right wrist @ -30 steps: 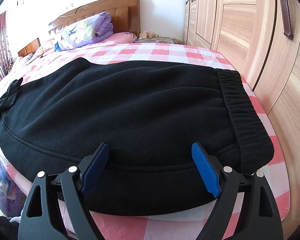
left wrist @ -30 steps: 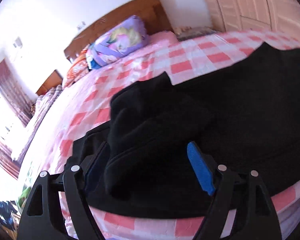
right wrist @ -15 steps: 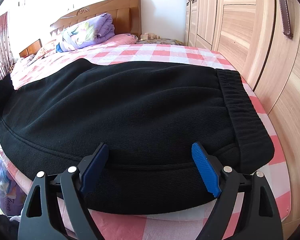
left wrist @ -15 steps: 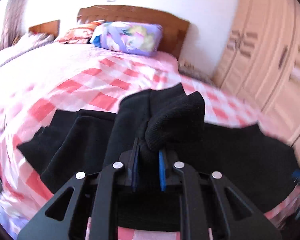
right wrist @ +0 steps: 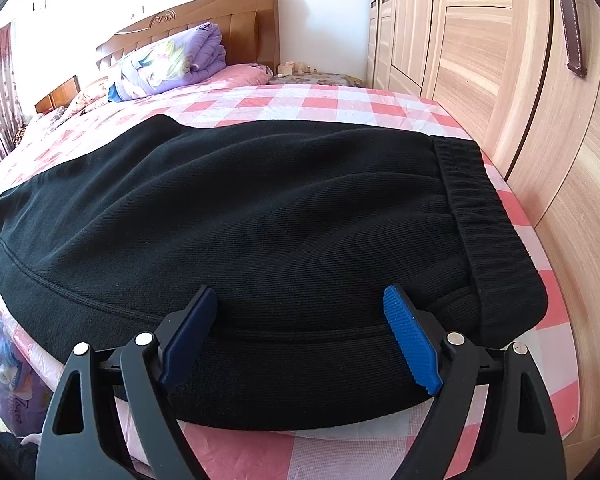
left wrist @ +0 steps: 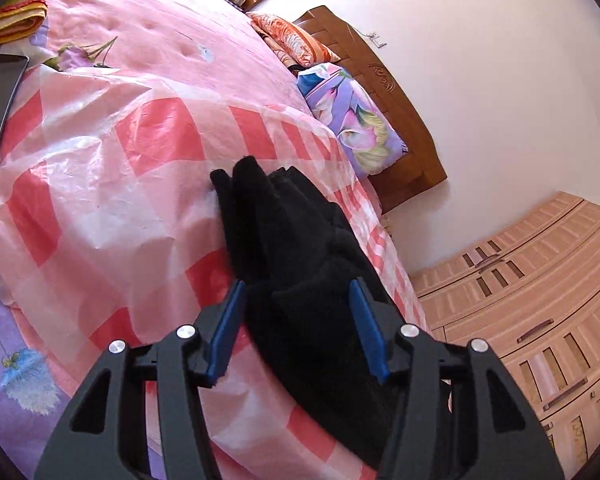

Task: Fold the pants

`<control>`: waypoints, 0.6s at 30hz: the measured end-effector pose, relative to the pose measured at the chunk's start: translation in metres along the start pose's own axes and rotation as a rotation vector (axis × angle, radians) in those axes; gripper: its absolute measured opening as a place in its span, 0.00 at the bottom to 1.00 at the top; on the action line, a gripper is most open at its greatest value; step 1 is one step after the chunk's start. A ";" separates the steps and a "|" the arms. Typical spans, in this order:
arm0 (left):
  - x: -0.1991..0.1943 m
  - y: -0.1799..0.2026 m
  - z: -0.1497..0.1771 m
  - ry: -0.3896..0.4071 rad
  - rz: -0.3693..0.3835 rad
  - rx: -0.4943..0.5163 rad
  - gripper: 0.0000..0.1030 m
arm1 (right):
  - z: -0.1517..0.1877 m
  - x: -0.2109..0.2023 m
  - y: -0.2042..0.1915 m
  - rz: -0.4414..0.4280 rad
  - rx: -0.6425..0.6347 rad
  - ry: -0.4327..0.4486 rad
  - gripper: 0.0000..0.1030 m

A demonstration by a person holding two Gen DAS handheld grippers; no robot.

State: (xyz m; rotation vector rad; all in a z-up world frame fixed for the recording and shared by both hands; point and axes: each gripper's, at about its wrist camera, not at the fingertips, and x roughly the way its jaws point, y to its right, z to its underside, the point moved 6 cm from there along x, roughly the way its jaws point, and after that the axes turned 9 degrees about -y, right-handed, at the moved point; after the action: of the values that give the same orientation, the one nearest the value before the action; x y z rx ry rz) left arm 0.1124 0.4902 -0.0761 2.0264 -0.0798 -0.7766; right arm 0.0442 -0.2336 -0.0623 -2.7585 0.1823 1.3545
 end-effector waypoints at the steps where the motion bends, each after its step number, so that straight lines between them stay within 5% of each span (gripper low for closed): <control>1: 0.002 0.003 0.000 -0.002 -0.009 0.007 0.52 | 0.000 0.000 0.000 0.001 0.000 0.000 0.80; 4: 0.003 0.002 -0.008 0.015 -0.029 -0.001 0.49 | 0.000 0.001 0.000 0.003 0.000 -0.001 0.80; 6: 0.004 0.001 -0.021 0.027 -0.032 -0.007 0.36 | 0.000 0.001 0.000 0.003 0.000 0.000 0.80; 9: 0.006 0.005 -0.029 0.020 -0.047 0.010 0.35 | -0.001 0.001 0.000 0.003 0.001 0.004 0.80; 10: 0.008 0.008 -0.031 0.009 -0.073 0.032 0.28 | -0.001 0.001 0.000 0.003 0.000 0.005 0.80; 11: 0.009 0.009 -0.032 0.006 -0.103 0.058 0.06 | -0.001 0.001 0.000 0.003 0.000 0.006 0.80; 13: 0.002 0.025 -0.035 0.043 -0.133 0.162 0.05 | -0.001 0.001 0.000 0.001 -0.002 0.007 0.80; 16: -0.024 0.046 -0.039 0.156 -0.068 0.228 0.05 | 0.000 0.001 0.001 0.002 0.000 0.009 0.80; 18: -0.012 0.025 -0.045 0.118 -0.204 0.189 0.05 | 0.000 0.001 0.001 0.002 0.000 0.011 0.80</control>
State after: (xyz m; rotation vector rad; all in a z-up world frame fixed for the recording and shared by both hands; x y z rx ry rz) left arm 0.1335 0.5146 -0.0339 2.2815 0.1272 -0.7981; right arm 0.0446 -0.2344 -0.0629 -2.7678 0.1854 1.3396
